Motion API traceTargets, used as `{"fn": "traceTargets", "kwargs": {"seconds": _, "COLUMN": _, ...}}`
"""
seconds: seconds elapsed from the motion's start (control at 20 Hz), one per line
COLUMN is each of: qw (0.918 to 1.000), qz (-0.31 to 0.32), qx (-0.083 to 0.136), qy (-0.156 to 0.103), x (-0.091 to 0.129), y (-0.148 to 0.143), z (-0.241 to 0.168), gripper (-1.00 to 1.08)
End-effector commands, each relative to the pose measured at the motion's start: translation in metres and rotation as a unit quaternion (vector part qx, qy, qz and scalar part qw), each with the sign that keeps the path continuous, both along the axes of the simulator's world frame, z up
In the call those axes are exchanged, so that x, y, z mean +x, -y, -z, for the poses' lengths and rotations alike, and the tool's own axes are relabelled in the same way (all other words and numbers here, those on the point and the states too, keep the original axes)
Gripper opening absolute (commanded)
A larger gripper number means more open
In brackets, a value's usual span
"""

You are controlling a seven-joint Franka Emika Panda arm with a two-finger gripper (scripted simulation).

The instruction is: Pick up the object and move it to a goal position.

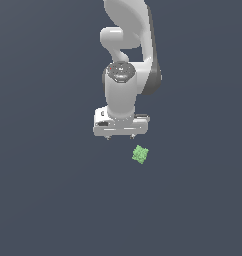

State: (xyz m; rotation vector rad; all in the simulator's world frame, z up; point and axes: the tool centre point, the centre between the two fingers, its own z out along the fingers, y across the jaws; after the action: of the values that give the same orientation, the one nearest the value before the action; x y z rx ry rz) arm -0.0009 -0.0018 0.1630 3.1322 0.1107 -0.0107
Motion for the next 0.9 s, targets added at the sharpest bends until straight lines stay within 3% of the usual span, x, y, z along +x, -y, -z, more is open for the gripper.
{"fn": "traceTargets", "kwargs": {"seconds": 0.0, "qw": 1.0000, "qz": 0.000, "qx": 0.000, "qy": 0.000, "x": 0.000, "y": 0.000, "z": 0.000, "gripper": 1.00}}
{"fn": "traceTargets", "kwargs": {"seconds": 0.85, "qw": 0.9990, "qz": -0.043, "qx": -0.008, "qy": -0.008, "x": 0.000, "y": -0.012, "z": 0.008, "gripper": 1.00}}
